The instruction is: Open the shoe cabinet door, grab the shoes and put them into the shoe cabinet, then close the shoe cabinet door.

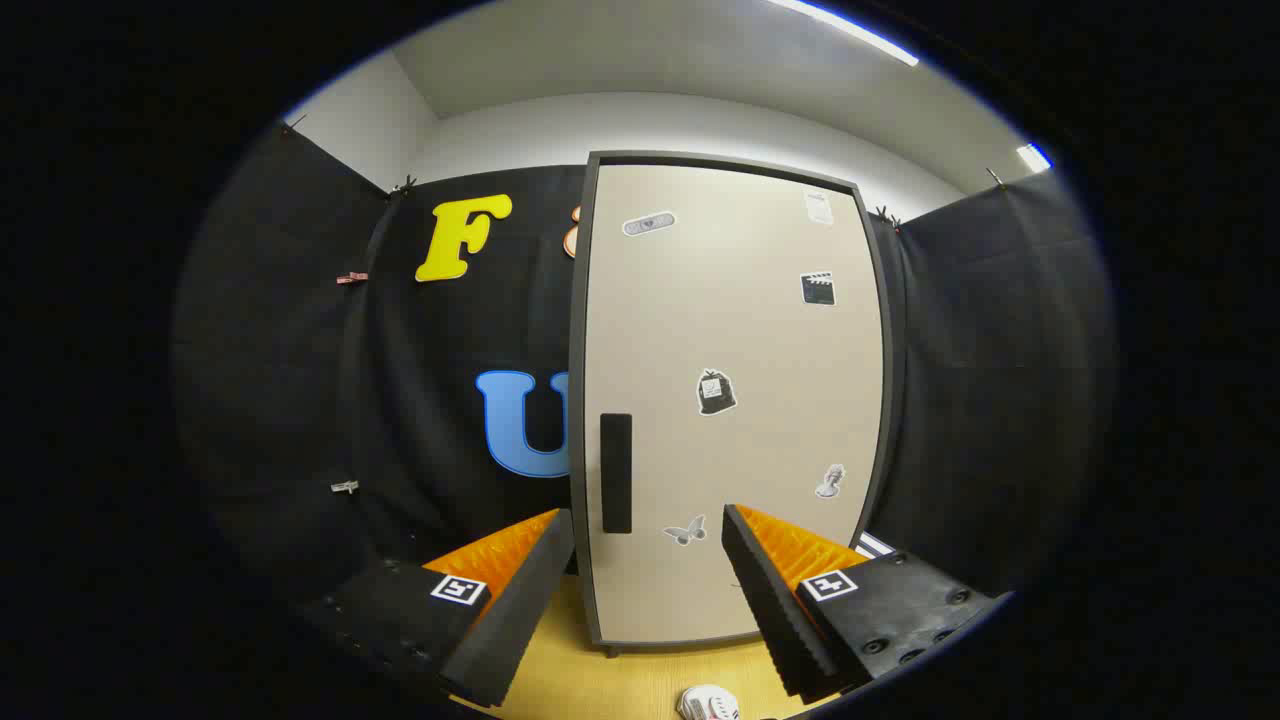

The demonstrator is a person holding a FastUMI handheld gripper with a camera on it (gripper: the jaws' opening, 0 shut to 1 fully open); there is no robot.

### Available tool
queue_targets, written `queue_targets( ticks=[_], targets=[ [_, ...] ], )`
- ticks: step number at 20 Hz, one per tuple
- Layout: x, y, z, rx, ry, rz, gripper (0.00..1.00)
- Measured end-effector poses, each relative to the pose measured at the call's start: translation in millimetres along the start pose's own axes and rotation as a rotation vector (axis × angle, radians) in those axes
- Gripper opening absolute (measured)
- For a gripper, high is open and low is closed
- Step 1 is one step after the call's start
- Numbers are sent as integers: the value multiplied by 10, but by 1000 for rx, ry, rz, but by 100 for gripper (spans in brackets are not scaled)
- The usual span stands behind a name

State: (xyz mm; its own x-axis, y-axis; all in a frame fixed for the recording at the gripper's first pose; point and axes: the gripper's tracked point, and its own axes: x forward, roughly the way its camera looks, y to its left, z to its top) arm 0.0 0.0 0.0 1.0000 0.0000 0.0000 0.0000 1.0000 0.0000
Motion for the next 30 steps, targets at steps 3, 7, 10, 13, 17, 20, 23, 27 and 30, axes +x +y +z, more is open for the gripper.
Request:
queue_targets(
  ticks=[3,7,10,13,17,20,23,27,30],
  targets=[
    [-11,-12,-4,1,0,-11,98],
    [-5,27,-19,-1,5,-7,98],
    [11,57,-27,4,4,-2,98],
    [60,69,-57,4,10,1,98],
    [201,101,-121,13,27,7,98],
    [362,126,-153,16,33,6,98],
    [592,172,-205,22,41,6,98],
    [955,240,-309,15,58,8,98],
    [1204,235,-356,16,54,-4,98]
  ],
)
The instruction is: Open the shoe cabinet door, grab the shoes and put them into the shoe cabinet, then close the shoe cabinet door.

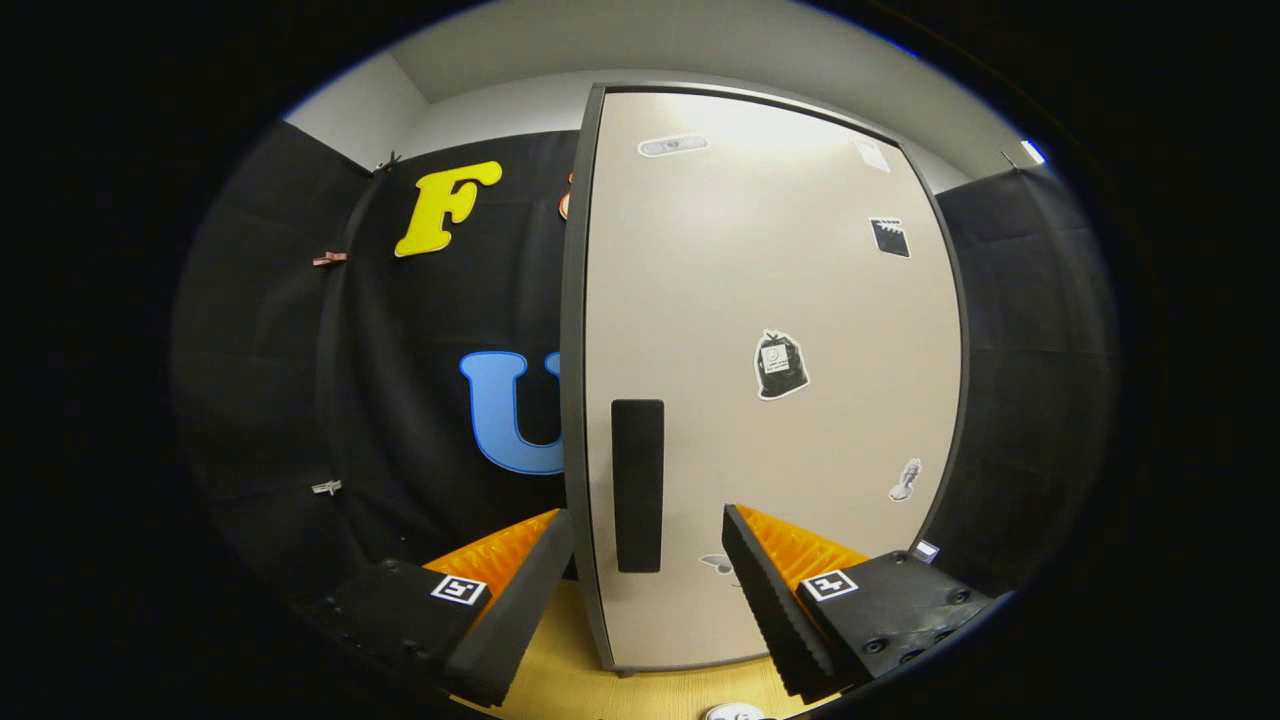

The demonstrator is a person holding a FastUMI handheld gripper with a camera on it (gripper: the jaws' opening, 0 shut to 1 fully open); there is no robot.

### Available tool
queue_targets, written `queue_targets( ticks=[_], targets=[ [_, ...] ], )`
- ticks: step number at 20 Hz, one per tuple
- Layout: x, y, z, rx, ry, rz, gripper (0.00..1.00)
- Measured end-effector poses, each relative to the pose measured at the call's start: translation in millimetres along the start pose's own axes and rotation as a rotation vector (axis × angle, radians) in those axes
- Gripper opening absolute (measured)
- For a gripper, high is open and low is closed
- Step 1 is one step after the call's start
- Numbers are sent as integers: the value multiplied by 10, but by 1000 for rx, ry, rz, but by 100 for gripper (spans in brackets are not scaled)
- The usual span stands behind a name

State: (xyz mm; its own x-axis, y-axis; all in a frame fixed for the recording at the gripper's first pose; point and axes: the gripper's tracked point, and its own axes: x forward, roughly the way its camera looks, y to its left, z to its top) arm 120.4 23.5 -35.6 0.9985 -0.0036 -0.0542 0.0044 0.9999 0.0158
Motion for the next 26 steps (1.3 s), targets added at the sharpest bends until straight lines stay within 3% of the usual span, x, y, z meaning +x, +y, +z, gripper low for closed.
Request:
queue_targets(
  ticks=[9,12,16,20,21,26],
  targets=[
    [496,-45,-82,13,-5,-27,95],
    [542,-18,-113,-2,-1,-29,82],
    [544,58,-105,-17,-11,-25,40],
    [538,47,-115,-13,1,-38,34],
    [531,46,-112,-18,4,-38,27],
    [419,43,-131,-26,25,-22,27]
  ],
)
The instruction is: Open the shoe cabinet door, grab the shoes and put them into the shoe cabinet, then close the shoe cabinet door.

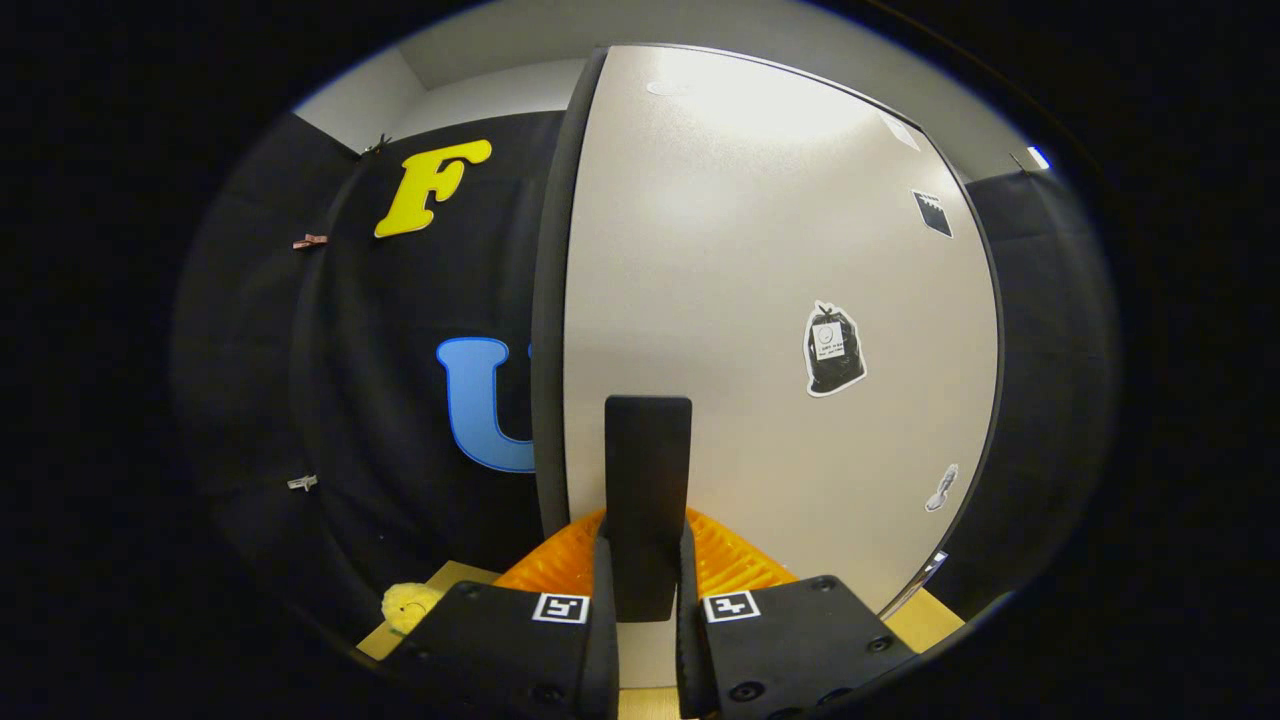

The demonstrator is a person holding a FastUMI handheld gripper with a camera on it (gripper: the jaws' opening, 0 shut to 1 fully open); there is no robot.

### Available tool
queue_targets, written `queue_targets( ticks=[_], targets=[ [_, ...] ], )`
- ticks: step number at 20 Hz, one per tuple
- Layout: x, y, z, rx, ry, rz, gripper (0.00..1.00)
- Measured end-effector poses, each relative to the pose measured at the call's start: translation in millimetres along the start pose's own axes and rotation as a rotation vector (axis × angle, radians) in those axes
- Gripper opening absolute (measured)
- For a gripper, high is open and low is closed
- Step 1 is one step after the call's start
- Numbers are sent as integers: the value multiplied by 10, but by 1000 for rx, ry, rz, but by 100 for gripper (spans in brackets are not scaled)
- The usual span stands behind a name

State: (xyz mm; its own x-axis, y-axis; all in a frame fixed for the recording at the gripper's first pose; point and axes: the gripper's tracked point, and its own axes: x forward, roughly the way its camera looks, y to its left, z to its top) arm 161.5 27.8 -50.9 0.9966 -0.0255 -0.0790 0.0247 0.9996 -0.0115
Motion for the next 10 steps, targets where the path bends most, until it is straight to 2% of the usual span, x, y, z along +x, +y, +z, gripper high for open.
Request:
queue_targets(
  ticks=[10],
  targets=[
    [-569,-164,-4,48,16,50,27]
  ],
)
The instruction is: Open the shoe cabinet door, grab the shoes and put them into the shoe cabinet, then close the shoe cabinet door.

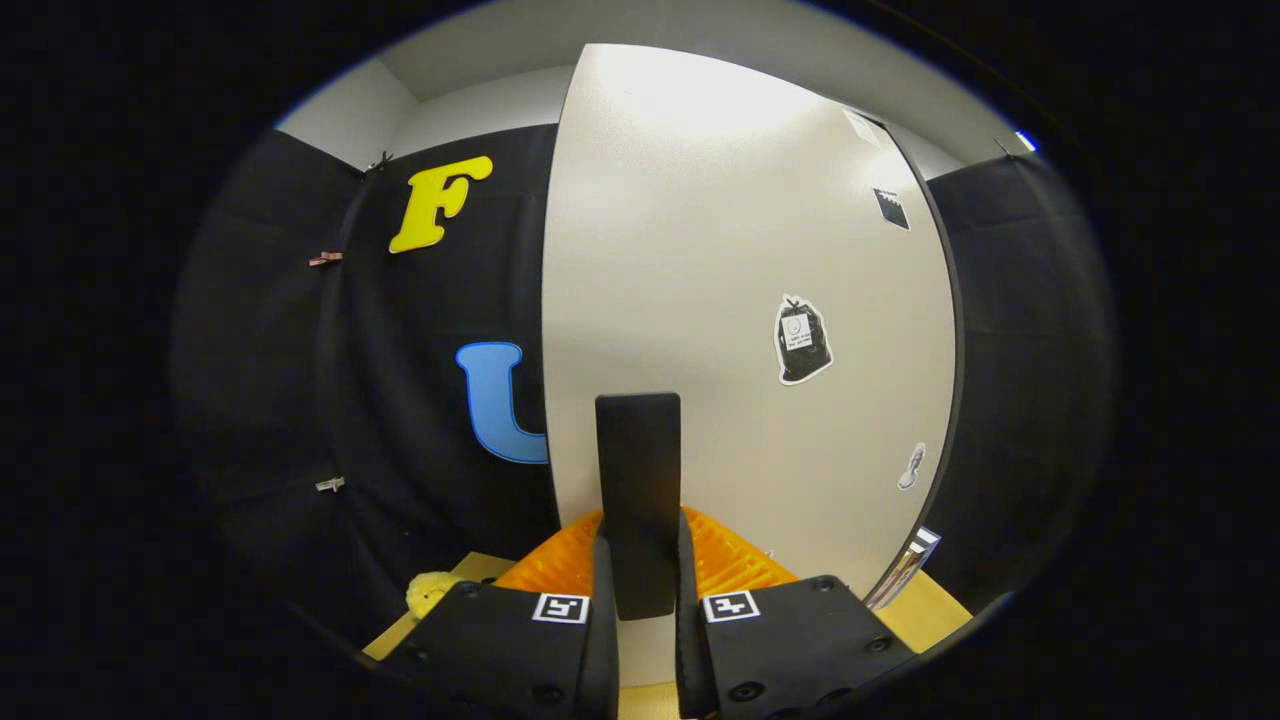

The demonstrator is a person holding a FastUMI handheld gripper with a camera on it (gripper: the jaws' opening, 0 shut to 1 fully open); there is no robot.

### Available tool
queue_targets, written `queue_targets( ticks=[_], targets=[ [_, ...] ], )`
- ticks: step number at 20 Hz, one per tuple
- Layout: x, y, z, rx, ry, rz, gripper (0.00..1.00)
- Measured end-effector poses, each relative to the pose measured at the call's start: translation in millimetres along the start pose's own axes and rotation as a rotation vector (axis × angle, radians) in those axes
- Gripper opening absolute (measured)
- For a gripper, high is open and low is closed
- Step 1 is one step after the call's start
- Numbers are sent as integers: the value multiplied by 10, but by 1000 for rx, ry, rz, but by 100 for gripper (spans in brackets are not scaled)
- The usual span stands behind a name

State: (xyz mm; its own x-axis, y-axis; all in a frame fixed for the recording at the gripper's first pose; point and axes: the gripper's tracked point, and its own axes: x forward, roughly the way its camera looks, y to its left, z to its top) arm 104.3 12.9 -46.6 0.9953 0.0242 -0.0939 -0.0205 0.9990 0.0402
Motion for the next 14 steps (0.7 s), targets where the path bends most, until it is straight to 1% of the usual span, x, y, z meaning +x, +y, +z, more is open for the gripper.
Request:
queue_targets(
  ticks=[3,7,14],
  targets=[
    [-202,-73,1,0,-2,26,26],
    [-431,-145,22,-3,9,82,26],
    [-877,-488,3,0,19,152,26]
  ],
)
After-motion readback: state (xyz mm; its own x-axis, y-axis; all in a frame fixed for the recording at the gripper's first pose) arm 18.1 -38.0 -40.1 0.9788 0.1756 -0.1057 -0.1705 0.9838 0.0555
